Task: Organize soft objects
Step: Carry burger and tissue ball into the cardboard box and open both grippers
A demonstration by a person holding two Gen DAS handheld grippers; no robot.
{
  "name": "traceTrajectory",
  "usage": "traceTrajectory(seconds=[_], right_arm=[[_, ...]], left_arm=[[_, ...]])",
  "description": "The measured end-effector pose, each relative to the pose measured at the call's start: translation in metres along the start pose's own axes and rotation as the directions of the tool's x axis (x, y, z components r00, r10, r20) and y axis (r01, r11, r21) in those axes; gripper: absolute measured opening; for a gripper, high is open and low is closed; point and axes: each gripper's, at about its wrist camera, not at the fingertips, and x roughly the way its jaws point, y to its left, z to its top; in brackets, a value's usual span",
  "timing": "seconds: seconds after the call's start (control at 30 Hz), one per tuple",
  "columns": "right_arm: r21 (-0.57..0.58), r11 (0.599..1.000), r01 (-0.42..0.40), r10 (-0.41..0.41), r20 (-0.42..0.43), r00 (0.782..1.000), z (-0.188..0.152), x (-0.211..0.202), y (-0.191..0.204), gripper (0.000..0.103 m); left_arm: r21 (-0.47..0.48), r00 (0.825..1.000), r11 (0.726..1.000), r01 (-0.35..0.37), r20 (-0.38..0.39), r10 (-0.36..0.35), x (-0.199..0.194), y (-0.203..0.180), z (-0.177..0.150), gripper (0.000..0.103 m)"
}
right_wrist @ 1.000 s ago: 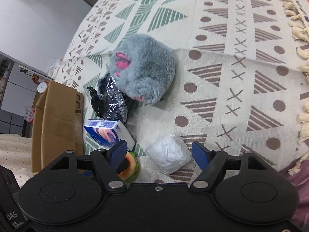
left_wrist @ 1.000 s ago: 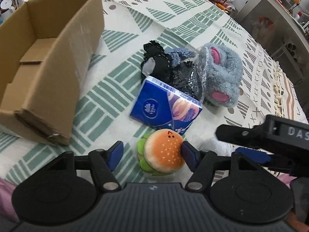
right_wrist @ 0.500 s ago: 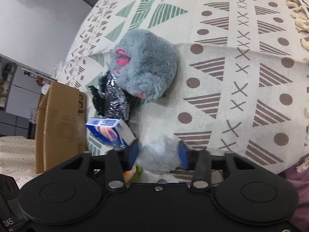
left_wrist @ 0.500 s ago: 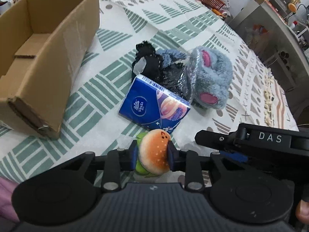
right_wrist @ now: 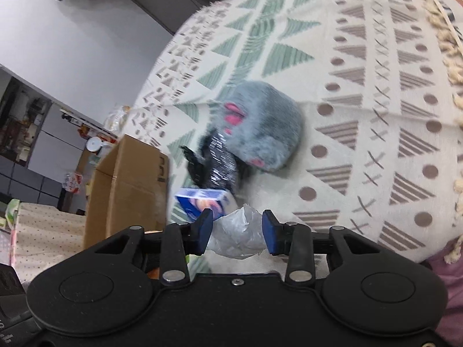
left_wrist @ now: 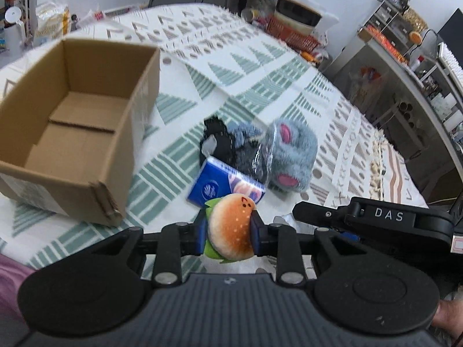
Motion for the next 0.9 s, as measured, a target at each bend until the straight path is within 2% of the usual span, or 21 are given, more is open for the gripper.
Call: traceTrajectory(seconds=[0.53, 0.9], right_arm=[[-0.072, 0.996, -0.059, 0.066, 0.110, 0.992, 0.011, -0.015, 0.076, 0.036], [-0.105, 0.991, -0.080, 0.095, 0.138, 0.986, 0.008, -0.006, 0.122, 0.037]], left_arm=[[-0.007, 0.993, 1.000, -0.016, 0.120, 0.016, -0.055, 0.030, 0.034, 0.028], [-0.054, 0.989, 0.998, -0.027, 0.145, 0.034, -0.069, 0.069, 0.050, 0.028]])
